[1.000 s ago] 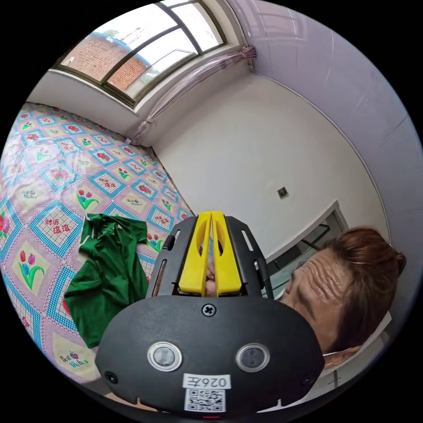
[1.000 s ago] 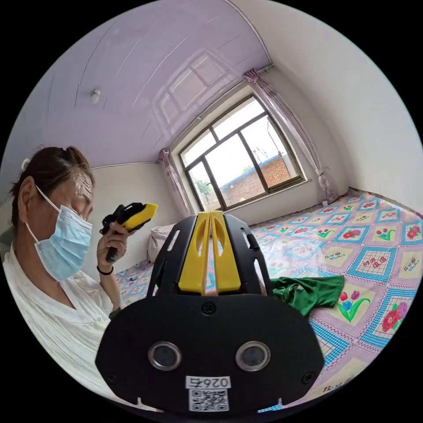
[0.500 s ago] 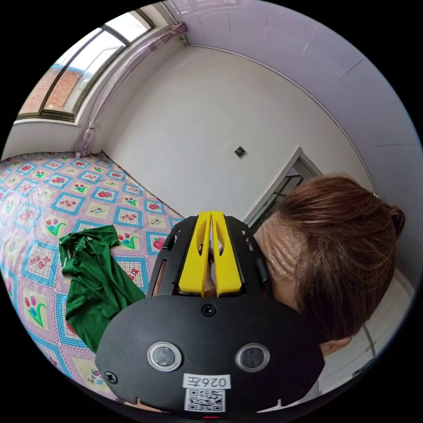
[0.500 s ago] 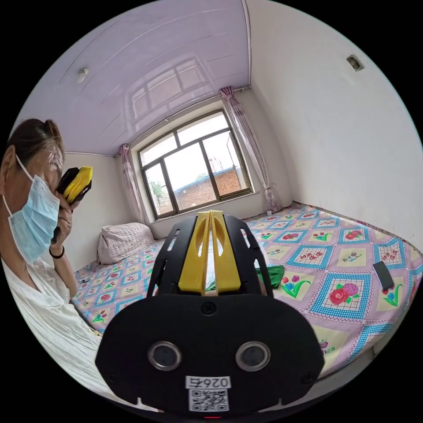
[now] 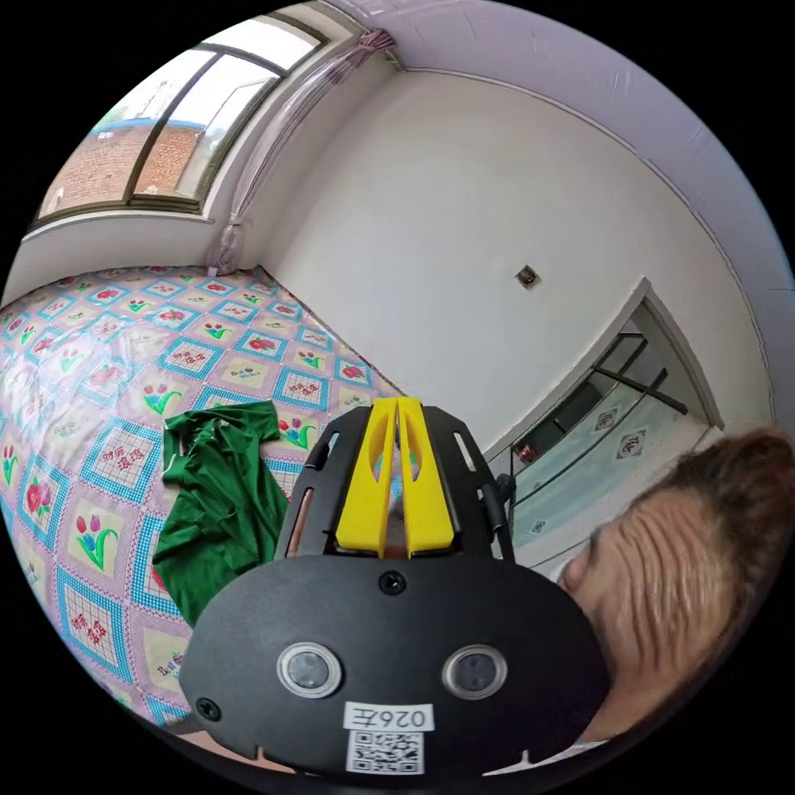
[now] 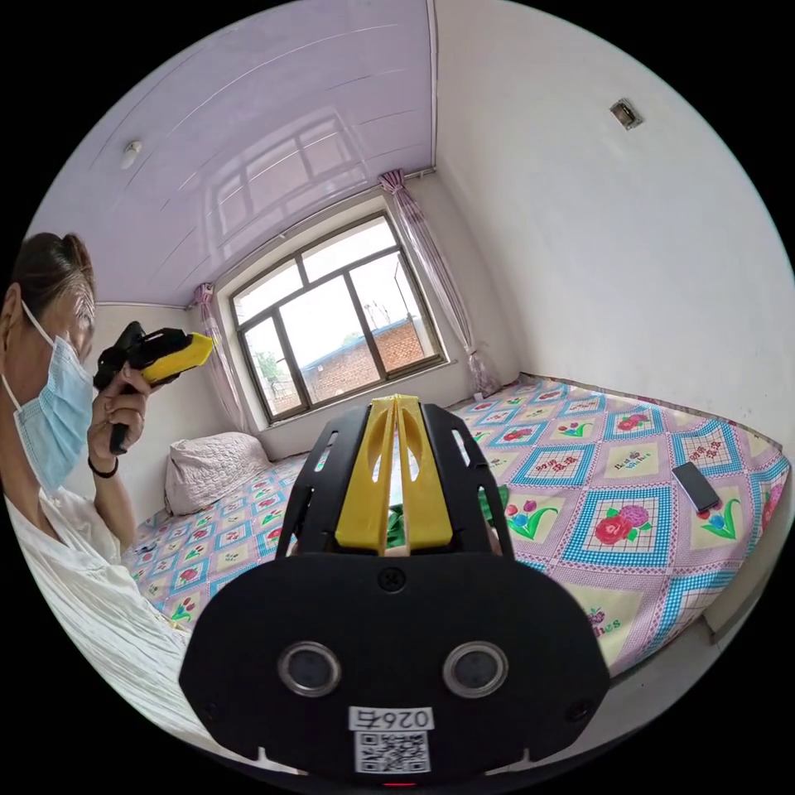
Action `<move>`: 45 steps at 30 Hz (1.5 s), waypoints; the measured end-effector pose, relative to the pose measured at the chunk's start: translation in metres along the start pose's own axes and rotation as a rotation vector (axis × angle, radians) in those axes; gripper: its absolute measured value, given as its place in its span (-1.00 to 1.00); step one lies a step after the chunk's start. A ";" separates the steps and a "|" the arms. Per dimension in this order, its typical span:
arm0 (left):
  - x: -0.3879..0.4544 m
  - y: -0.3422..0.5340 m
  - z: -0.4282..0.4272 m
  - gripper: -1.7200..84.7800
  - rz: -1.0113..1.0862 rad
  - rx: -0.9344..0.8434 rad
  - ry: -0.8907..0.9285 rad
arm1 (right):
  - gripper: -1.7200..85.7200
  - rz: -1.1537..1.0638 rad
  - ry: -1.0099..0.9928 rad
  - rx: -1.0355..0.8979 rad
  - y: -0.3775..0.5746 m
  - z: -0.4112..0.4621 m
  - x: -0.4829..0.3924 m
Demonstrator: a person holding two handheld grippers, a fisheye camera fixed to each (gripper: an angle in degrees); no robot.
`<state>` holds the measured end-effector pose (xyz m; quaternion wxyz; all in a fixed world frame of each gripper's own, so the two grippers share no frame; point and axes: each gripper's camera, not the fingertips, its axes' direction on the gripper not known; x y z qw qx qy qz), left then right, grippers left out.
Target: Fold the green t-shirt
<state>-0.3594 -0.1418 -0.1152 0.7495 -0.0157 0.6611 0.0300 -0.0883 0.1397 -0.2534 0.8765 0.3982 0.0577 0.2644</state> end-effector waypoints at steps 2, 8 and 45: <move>0.006 -0.014 0.023 -0.98 -0.030 -0.089 -0.037 | -0.98 0.010 -0.005 -0.008 0.000 0.005 0.000; 0.046 -0.028 0.069 -0.98 0.146 -0.274 -0.036 | -0.98 0.031 -0.018 -0.026 -0.002 0.020 0.000; -0.311 0.021 0.311 -0.98 -0.477 -0.346 -0.758 | -0.98 0.141 -0.098 -0.612 0.080 0.266 0.129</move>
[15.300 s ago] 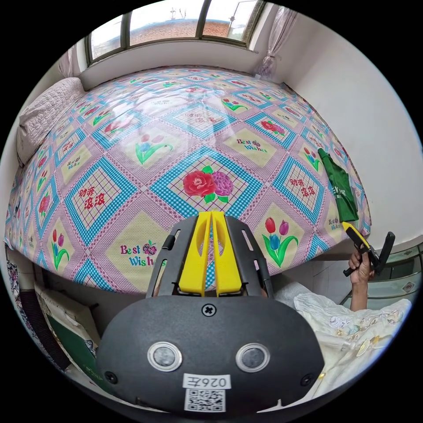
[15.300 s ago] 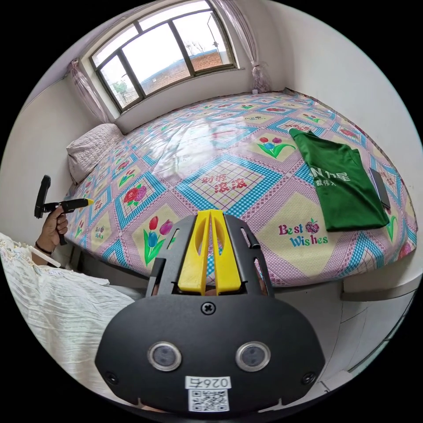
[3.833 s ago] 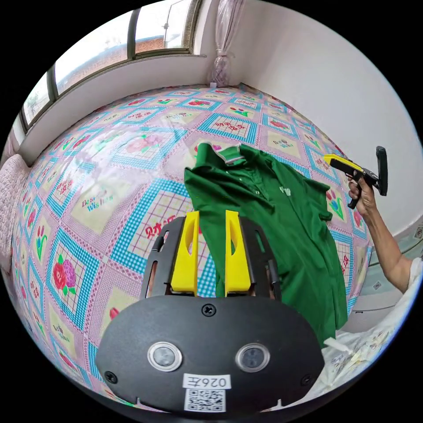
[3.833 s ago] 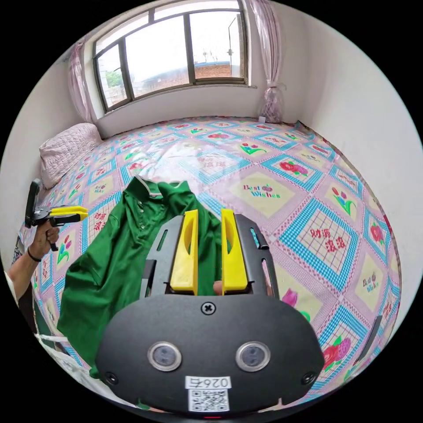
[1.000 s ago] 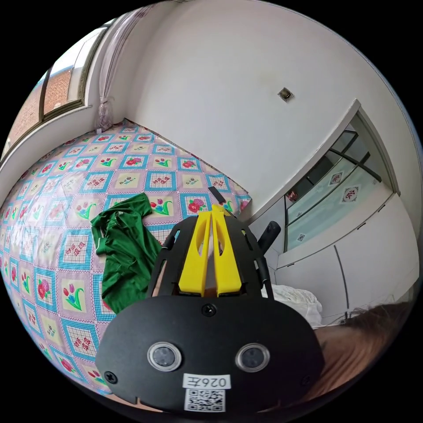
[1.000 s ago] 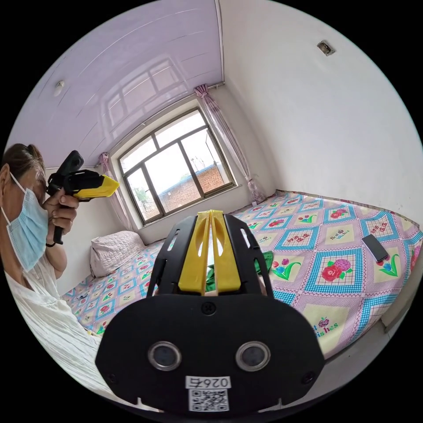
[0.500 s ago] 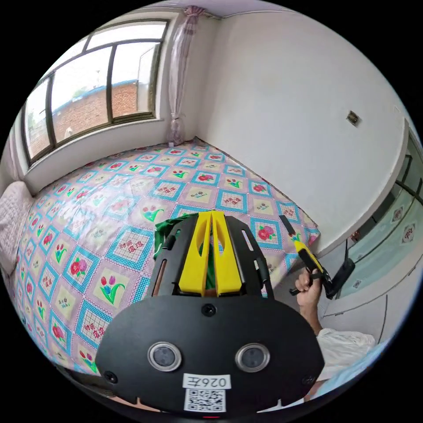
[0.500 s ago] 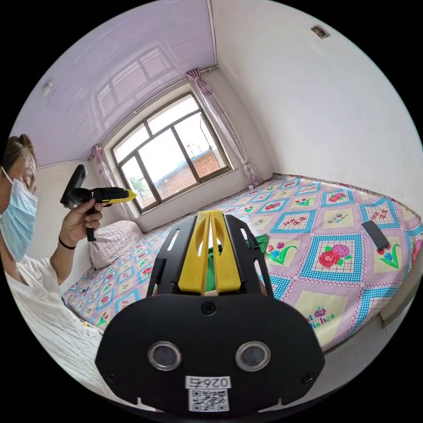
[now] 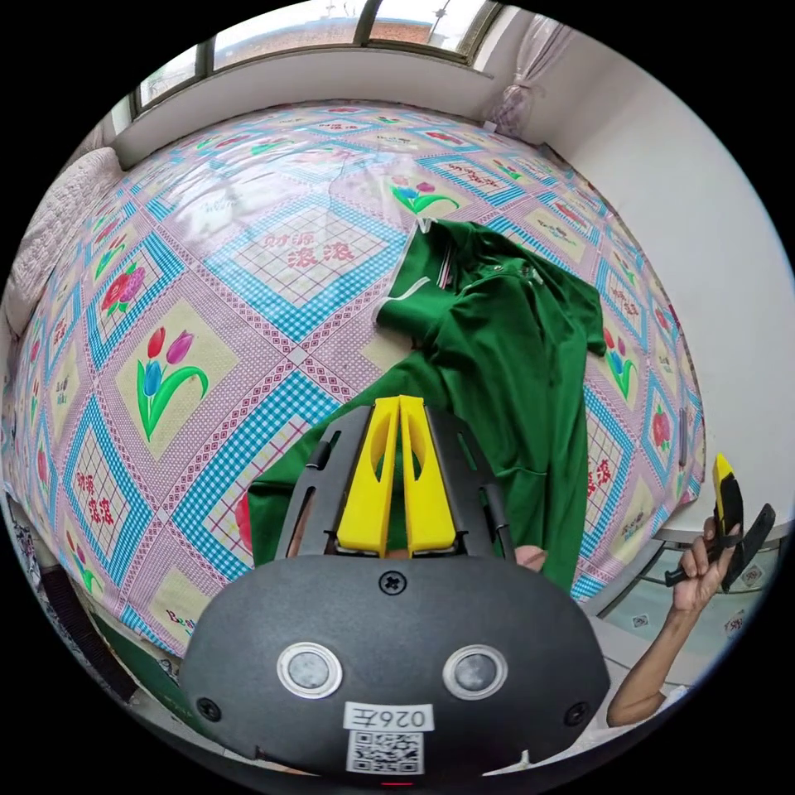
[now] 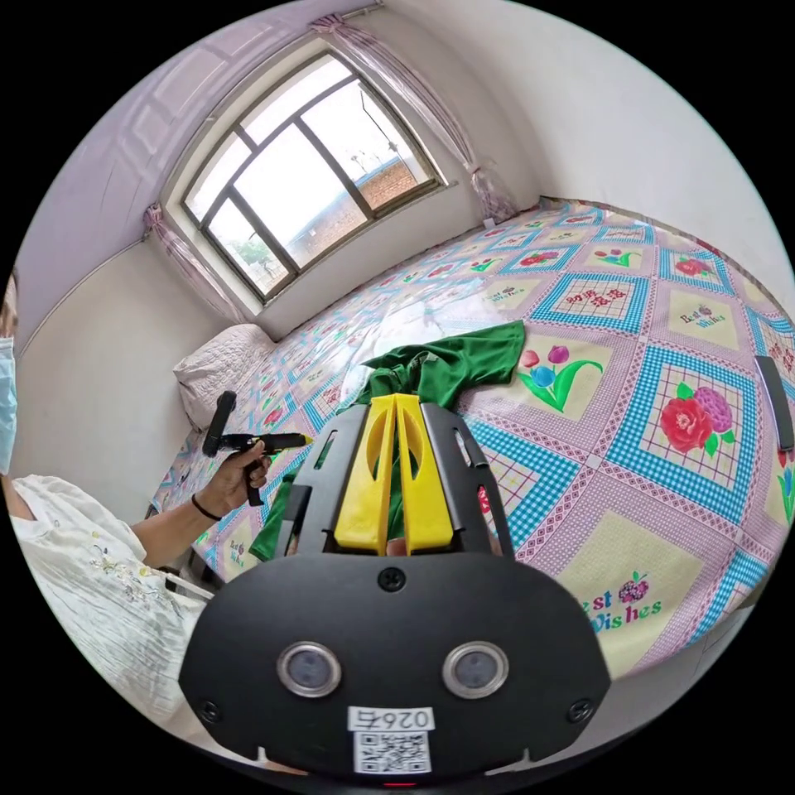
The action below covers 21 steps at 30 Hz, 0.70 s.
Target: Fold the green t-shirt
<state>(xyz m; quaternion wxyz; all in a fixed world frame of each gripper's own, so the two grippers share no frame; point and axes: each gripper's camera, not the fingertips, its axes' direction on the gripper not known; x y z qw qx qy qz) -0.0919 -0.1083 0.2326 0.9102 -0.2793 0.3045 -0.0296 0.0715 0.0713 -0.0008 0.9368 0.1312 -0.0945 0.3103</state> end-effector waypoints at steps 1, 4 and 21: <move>0.006 -0.006 0.008 -0.98 -0.005 -0.011 -0.054 | -0.98 -0.005 0.001 -0.030 -0.006 0.016 0.003; 0.028 -0.013 0.026 -0.98 0.004 -0.088 -0.165 | -0.98 -0.026 -0.004 -0.080 -0.022 0.050 0.008; 0.050 0.046 -0.009 -0.95 0.310 0.082 -0.059 | -0.98 -0.012 -0.017 -0.126 -0.036 0.089 0.026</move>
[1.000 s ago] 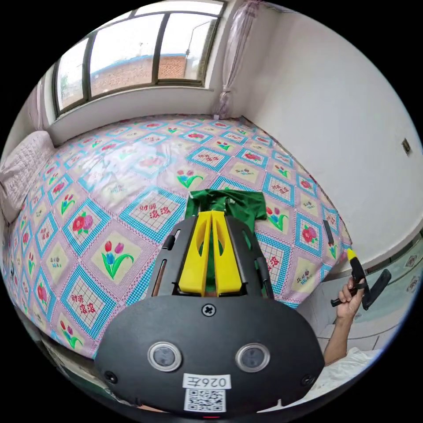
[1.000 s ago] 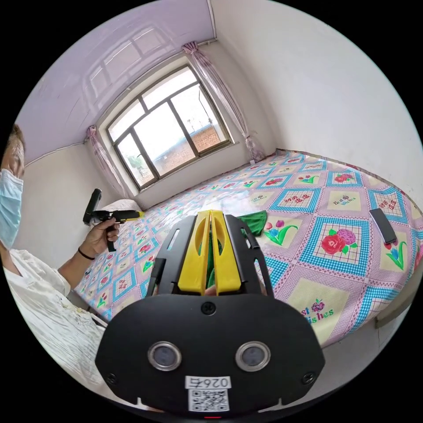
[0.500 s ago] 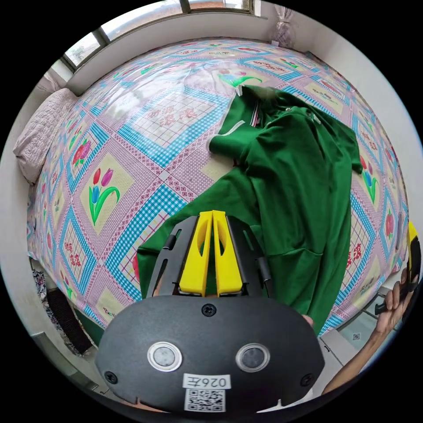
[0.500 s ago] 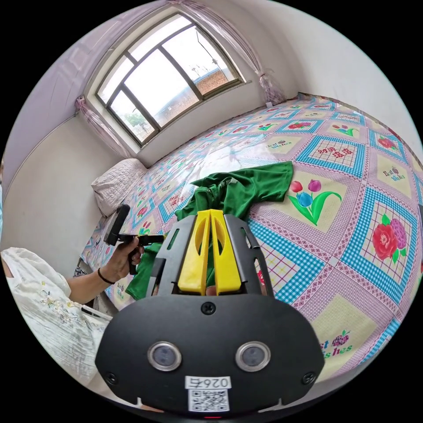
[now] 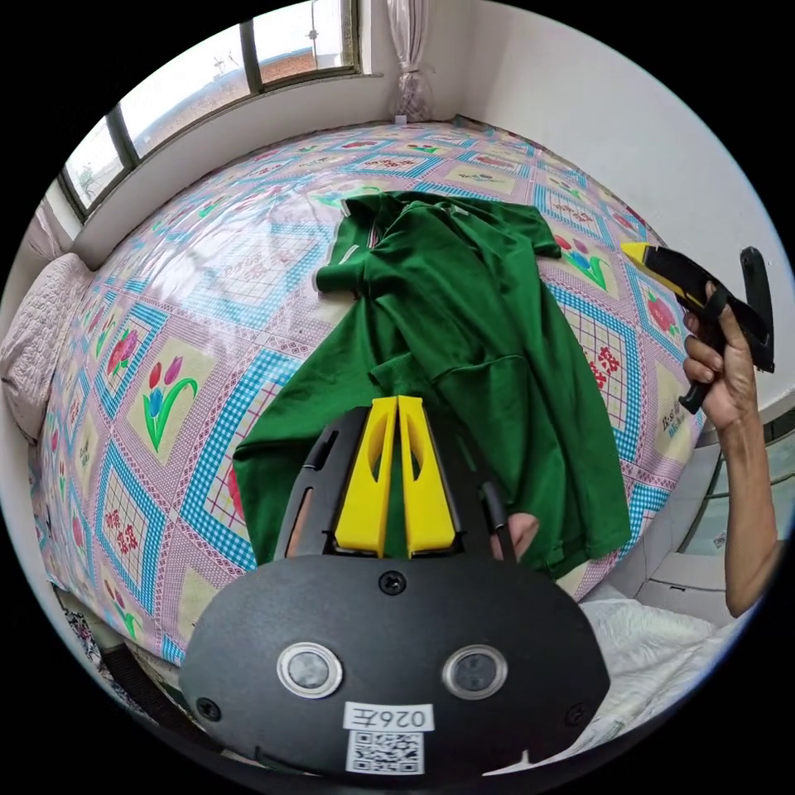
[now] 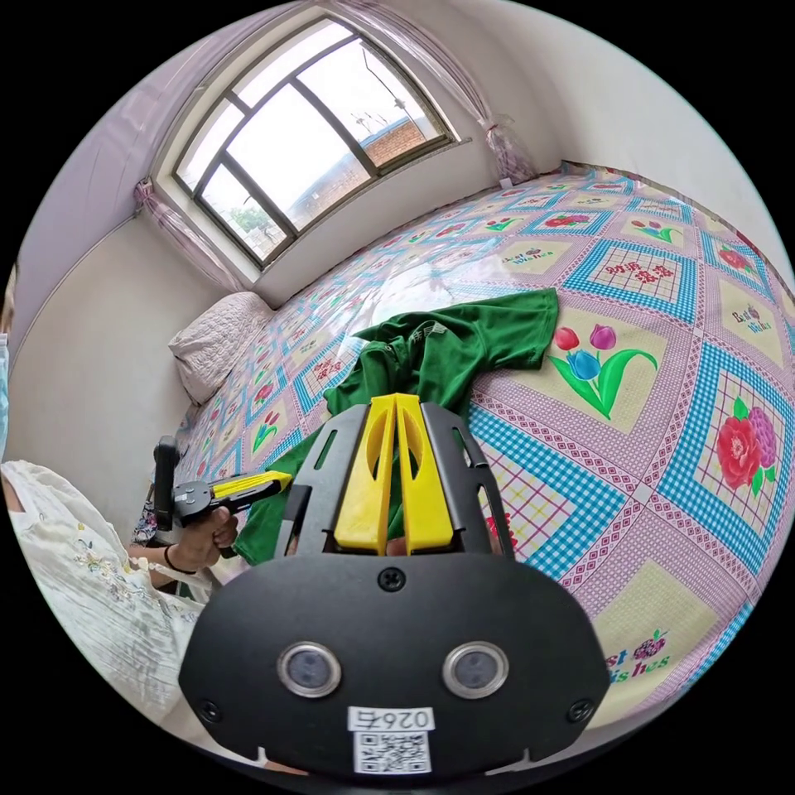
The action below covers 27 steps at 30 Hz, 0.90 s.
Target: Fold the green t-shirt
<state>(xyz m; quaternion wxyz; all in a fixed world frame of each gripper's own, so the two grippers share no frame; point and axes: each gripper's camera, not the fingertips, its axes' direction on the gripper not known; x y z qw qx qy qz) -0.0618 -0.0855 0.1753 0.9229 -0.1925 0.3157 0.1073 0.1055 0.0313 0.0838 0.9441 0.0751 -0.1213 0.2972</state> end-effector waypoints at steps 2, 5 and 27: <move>-0.007 -0.004 0.008 -0.87 0.006 -0.046 -0.027 | -0.98 0.011 -0.003 0.001 0.005 -0.003 0.001; -0.017 -0.007 0.019 -0.87 -0.046 -0.100 -0.065 | -0.98 0.024 -0.011 0.004 0.012 -0.006 0.001; -0.129 -0.018 0.003 -0.98 -0.108 -0.026 0.287 | -0.98 0.026 0.010 -0.020 0.027 -0.012 -0.004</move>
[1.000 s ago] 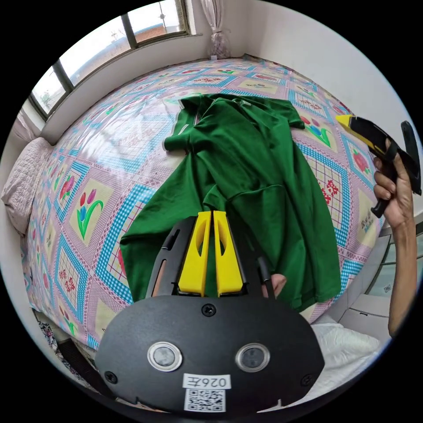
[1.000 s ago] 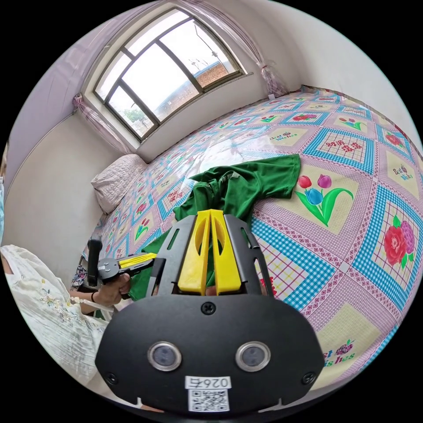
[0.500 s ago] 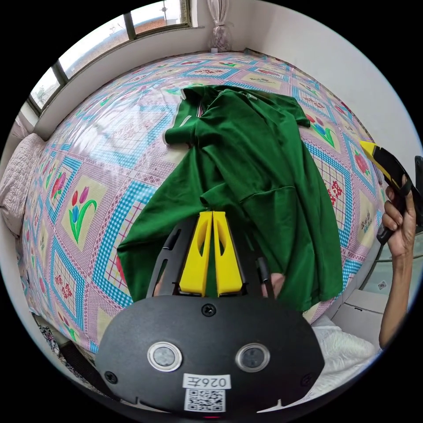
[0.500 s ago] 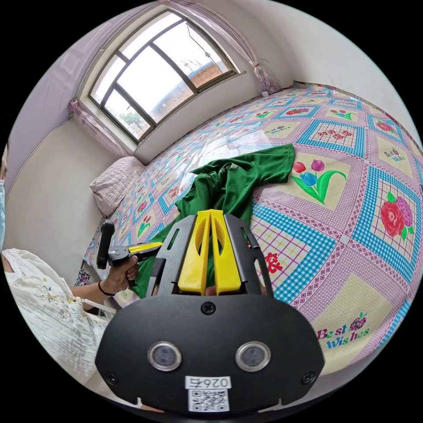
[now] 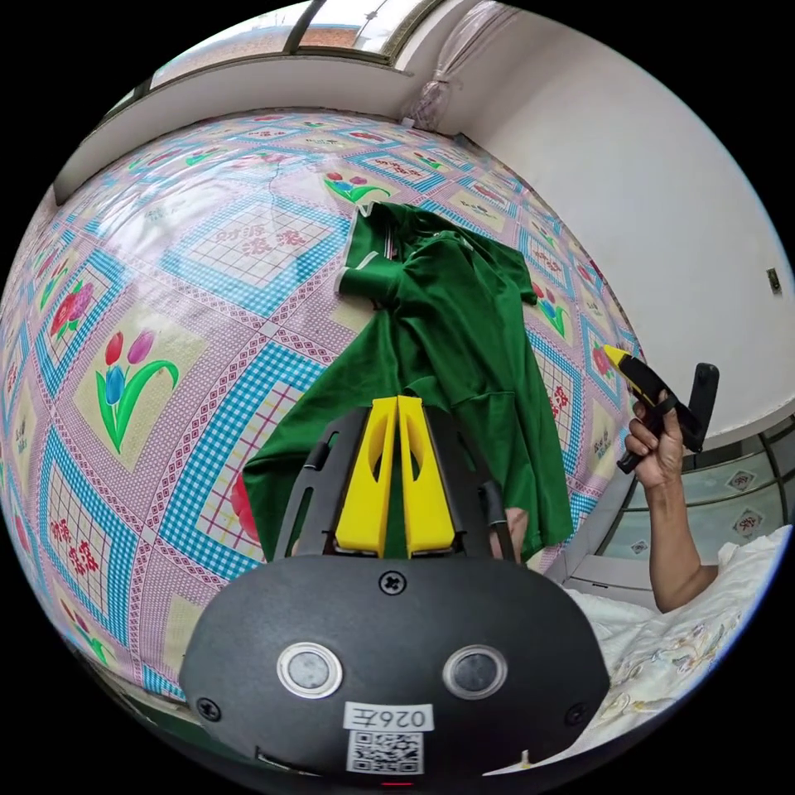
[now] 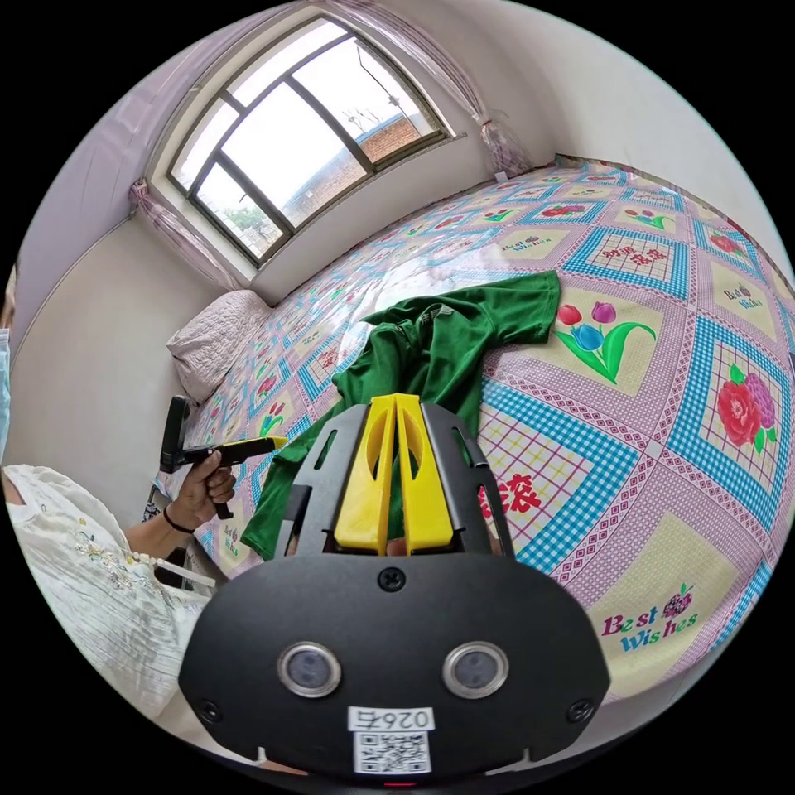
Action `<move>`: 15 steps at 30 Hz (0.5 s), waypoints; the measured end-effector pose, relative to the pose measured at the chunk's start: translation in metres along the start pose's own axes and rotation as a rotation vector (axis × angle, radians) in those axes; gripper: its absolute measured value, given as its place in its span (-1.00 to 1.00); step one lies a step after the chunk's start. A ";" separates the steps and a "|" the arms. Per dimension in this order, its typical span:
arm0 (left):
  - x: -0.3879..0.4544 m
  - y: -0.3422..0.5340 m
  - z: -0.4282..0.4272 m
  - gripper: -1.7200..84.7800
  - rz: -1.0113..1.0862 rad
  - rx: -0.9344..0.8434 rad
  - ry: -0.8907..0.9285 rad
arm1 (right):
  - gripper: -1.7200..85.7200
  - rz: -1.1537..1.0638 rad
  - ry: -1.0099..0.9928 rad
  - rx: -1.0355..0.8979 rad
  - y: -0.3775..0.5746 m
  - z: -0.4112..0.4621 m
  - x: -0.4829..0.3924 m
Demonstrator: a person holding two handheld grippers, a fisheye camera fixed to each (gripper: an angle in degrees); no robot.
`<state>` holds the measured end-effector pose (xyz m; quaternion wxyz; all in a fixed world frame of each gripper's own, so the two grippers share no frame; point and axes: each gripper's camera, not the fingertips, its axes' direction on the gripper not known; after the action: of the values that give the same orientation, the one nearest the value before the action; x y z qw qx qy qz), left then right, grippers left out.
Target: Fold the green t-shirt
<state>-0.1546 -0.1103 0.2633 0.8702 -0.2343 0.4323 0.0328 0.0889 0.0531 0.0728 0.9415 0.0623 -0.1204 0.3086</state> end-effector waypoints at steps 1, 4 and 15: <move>0.007 -0.003 0.008 -0.98 0.014 -0.019 -0.044 | -0.98 0.008 -0.005 -0.006 0.001 0.002 0.001; 0.019 -0.012 0.023 -0.98 0.045 -0.045 -0.084 | -0.98 0.017 -0.005 -0.009 0.003 0.001 0.002; 0.035 -0.009 0.026 -0.98 0.100 -0.054 -0.118 | -0.98 0.054 0.023 0.018 0.018 -0.018 0.017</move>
<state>-0.1108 -0.1122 0.2537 0.8848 -0.2334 0.3904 0.1016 0.0950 0.0809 0.0613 0.9335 0.0639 -0.1083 0.3357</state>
